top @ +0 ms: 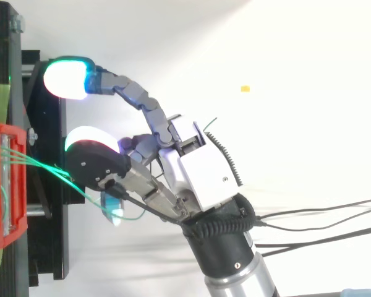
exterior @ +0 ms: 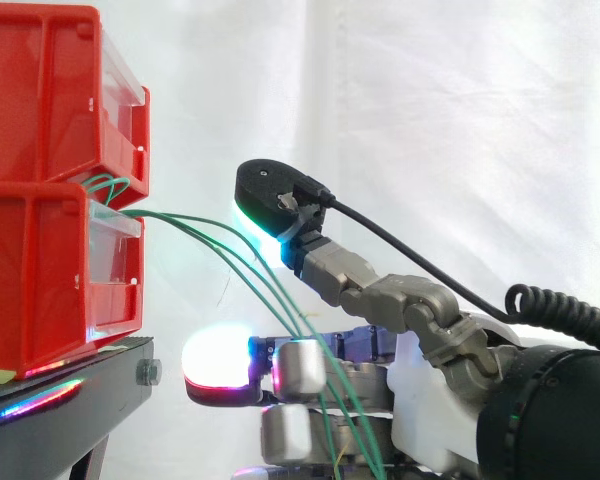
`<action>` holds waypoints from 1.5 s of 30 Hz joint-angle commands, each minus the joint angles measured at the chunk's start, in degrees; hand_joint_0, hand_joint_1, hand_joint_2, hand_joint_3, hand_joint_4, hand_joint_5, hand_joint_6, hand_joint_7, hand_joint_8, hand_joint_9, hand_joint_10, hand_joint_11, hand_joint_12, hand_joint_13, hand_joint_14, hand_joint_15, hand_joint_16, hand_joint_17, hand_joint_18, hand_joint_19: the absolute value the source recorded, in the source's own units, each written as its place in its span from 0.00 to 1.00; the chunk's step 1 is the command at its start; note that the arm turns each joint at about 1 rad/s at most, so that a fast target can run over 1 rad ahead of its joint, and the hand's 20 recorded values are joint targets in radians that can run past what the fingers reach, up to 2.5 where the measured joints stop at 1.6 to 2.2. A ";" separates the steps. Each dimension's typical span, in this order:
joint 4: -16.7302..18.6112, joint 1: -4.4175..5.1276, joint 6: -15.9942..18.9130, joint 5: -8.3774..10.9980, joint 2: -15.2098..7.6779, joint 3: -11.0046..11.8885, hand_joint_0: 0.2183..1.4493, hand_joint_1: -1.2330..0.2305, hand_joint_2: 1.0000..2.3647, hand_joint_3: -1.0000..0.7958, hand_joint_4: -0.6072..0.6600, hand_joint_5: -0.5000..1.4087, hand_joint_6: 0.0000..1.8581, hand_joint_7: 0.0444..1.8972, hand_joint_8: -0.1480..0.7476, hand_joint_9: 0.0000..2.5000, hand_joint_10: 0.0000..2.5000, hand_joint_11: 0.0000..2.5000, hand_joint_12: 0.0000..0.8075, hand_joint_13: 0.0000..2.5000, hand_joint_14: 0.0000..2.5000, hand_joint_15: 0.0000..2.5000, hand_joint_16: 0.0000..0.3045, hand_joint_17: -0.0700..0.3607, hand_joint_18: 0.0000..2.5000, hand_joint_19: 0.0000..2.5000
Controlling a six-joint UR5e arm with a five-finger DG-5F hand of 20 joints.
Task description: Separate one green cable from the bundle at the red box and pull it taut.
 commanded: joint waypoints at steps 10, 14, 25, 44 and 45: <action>9.63 2.51 -4.14 5.30 2.47 -6.24 0.16 0.52 0.00 0.28 0.69 0.12 0.27 0.28 0.58 0.85 0.01 0.52 0.54 0.81 0.01 0.50 0.26 0.58 0.53 0.24; 16.75 3.39 -12.49 9.52 4.40 -8.26 0.16 0.53 0.00 0.28 0.69 0.12 0.27 0.28 0.58 0.85 0.01 0.52 0.55 0.81 0.01 0.49 0.27 0.58 0.53 0.24; 27.91 3.83 -24.62 22.53 5.99 -9.14 0.15 0.53 0.00 0.28 0.69 0.12 0.27 0.28 0.59 0.85 0.01 0.53 0.55 0.81 0.01 0.49 0.27 0.59 0.53 0.24; 26.33 6.29 -36.84 6.36 11.08 -13.10 0.15 0.53 0.00 0.28 0.68 0.12 0.27 0.28 0.57 0.84 0.01 0.52 0.54 0.80 0.01 0.48 0.26 0.58 0.52 0.24; 26.16 6.29 -36.40 3.46 11.08 -13.71 0.16 0.53 0.00 0.28 0.68 0.12 0.27 0.28 0.57 0.84 0.01 0.52 0.55 0.80 0.01 0.48 0.26 0.58 0.52 0.24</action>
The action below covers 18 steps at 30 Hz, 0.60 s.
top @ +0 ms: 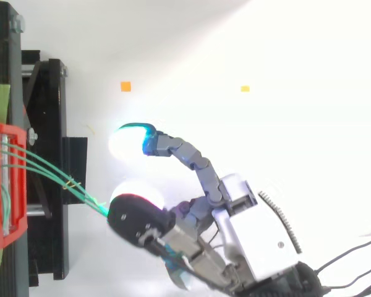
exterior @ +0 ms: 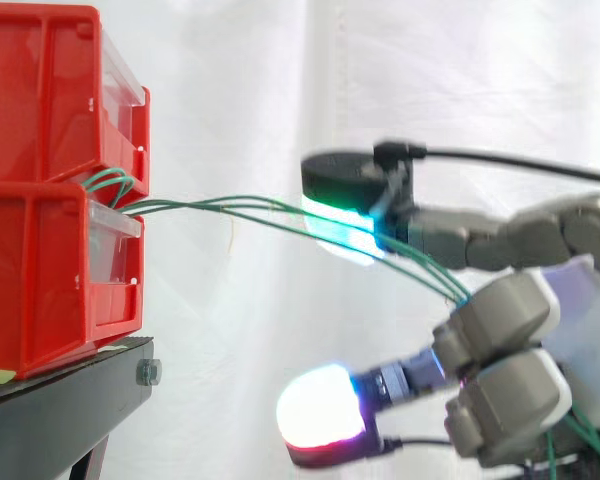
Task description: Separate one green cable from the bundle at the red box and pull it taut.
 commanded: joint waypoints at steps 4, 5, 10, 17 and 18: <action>-2.17 0.17 0.95 -23.64 0.16 -2.58 0.16 0.53 0.00 0.28 0.68 0.12 0.27 0.28 0.57 0.84 0.01 0.51 0.54 0.80 0.01 0.48 0.26 0.58 0.52 0.24; -8.14 0.17 3.76 -34.36 2.53 -4.69 0.16 0.53 0.00 0.28 0.68 0.12 0.27 0.28 0.57 0.84 0.01 0.52 0.55 0.80 0.01 0.48 0.26 0.58 0.52 0.24; -22.21 0.26 15.98 -42.80 4.38 -6.19 0.16 0.53 0.00 0.28 0.68 0.12 0.27 0.28 0.57 0.84 0.01 0.51 0.54 0.79 0.01 0.49 0.26 0.58 0.52 0.24; -25.46 0.70 19.32 -46.49 4.38 -6.19 0.16 0.53 0.00 0.28 0.68 0.12 0.27 0.28 0.57 0.84 0.01 0.51 0.53 0.79 0.01 0.48 0.26 0.58 0.52 0.24; -26.69 0.87 19.41 -47.20 4.38 -6.19 0.16 0.53 0.00 0.28 0.68 0.12 0.27 0.28 0.57 0.84 0.01 0.51 0.53 0.79 0.01 0.48 0.26 0.58 0.52 0.24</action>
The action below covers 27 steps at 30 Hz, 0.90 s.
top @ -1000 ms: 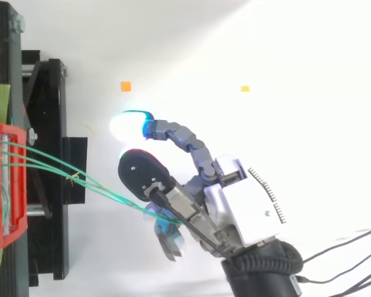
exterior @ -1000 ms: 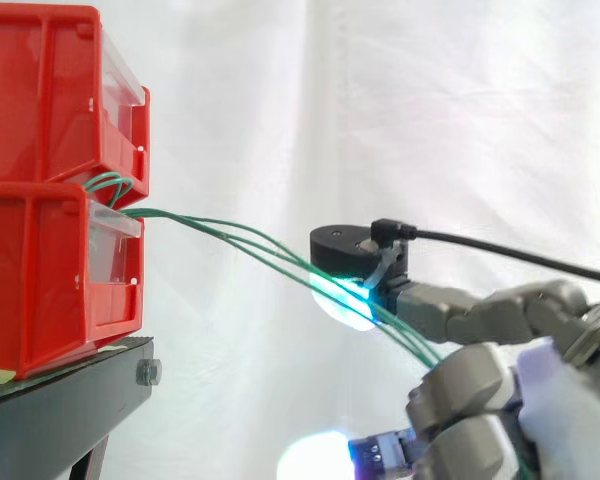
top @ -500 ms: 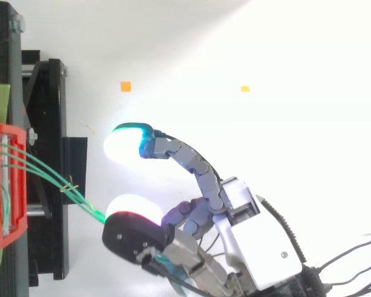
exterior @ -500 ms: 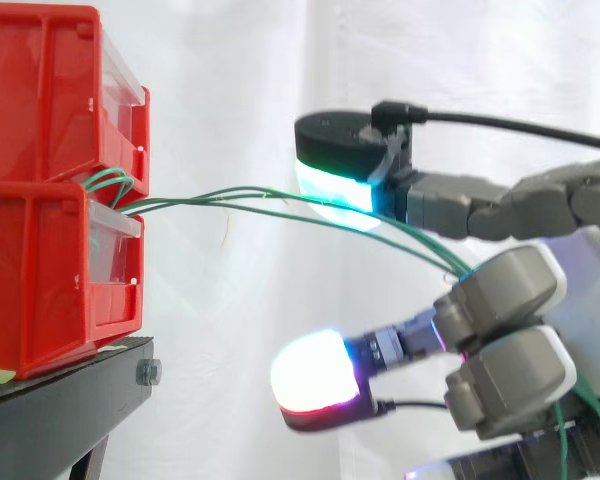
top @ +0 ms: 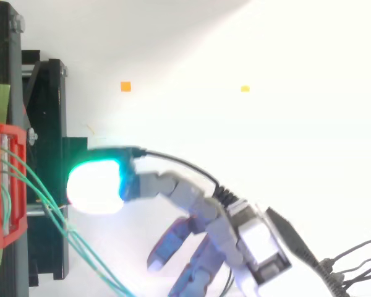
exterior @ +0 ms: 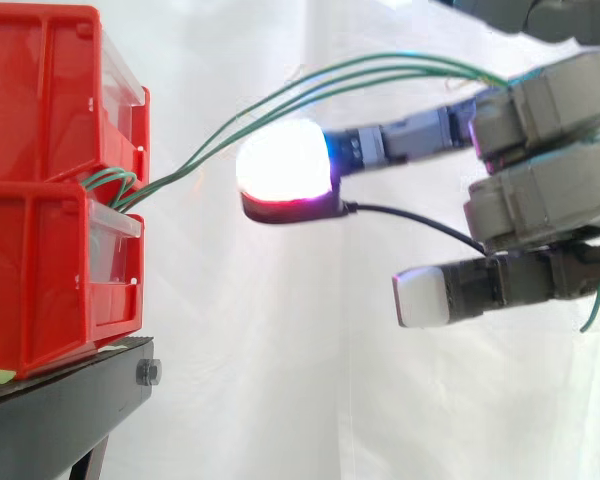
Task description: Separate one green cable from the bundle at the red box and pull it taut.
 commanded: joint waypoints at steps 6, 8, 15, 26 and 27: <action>-10.25 1.31 5.58 -19.57 0.00 -2.06 0.16 0.53 0.00 0.28 0.68 0.13 0.27 0.28 0.57 0.84 0.01 0.52 0.54 0.79 0.01 0.48 0.26 0.58 0.52 0.24; -9.28 1.93 6.02 -19.22 0.00 -3.81 0.16 0.53 0.00 0.28 0.68 0.13 0.27 0.28 0.57 0.84 0.01 0.51 0.54 0.79 0.01 0.48 0.26 0.58 0.52 0.24; 1.26 3.69 6.46 -9.46 0.00 -7.77 0.16 0.53 0.00 0.28 0.68 0.13 0.27 0.28 0.57 0.84 0.01 0.51 0.54 0.79 0.01 0.48 0.26 0.58 0.52 0.24; -4.71 2.72 23.51 -8.58 0.00 -9.09 0.16 0.53 0.00 0.28 0.67 0.13 0.27 0.28 0.55 0.83 0.01 0.53 0.54 0.78 0.01 0.47 0.26 0.58 0.51 0.25; -7.00 2.72 23.95 -8.49 0.00 -9.09 0.16 0.53 0.00 0.28 0.67 0.13 0.27 0.29 0.55 0.83 0.01 0.52 0.54 0.77 0.01 0.48 0.26 0.58 0.51 0.25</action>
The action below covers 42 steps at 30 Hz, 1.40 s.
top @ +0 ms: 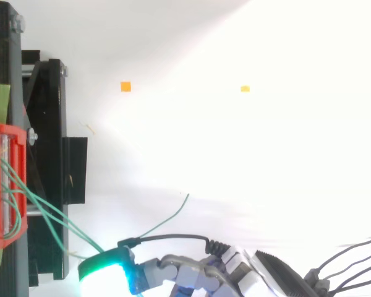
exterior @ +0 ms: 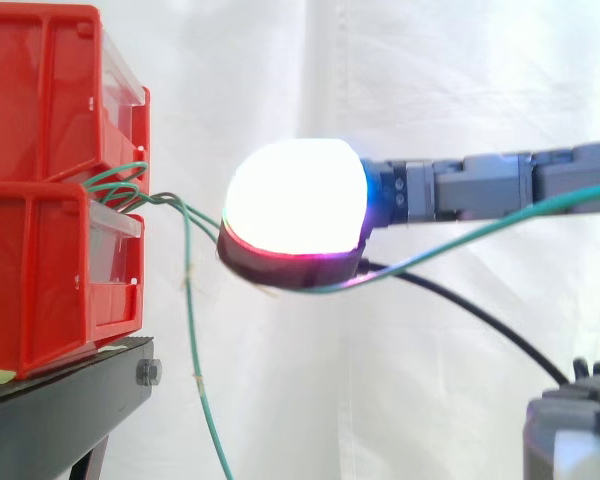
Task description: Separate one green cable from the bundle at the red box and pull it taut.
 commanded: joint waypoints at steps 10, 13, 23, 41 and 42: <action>-10.19 0.50 17.40 0.20 0.00 -6.12 0.16 0.53 0.00 0.28 0.62 0.13 0.27 0.30 0.54 0.63 0.01 0.42 0.57 0.57 0.01 0.38 0.28 0.61 0.46 0.26; -10.11 0.15 20.57 0.20 0.00 -7.87 0.16 0.53 0.00 0.28 0.62 0.13 0.27 0.30 0.55 0.60 0.01 0.40 0.57 0.55 0.01 0.37 0.28 0.61 0.45 0.26; -15.20 -1.08 32.69 -0.95 0.00 -12.62 0.15 0.52 0.00 0.28 0.59 0.13 0.27 0.30 0.56 0.43 0.01 0.31 0.56 0.41 0.01 0.29 0.29 0.62 0.42 0.26; -34.01 -6.01 45.61 -4.99 6.33 -18.16 0.14 0.51 0.00 0.28 0.58 0.13 0.27 0.31 0.55 0.19 0.00 0.09 0.48 0.14 0.00 0.13 0.24 0.55 0.20 0.24; -34.01 -6.71 45.79 -5.60 7.12 -19.48 0.14 0.51 0.00 0.28 0.57 0.13 0.27 0.31 0.54 0.18 0.00 0.08 0.48 0.13 0.00 0.12 0.23 0.54 0.18 0.24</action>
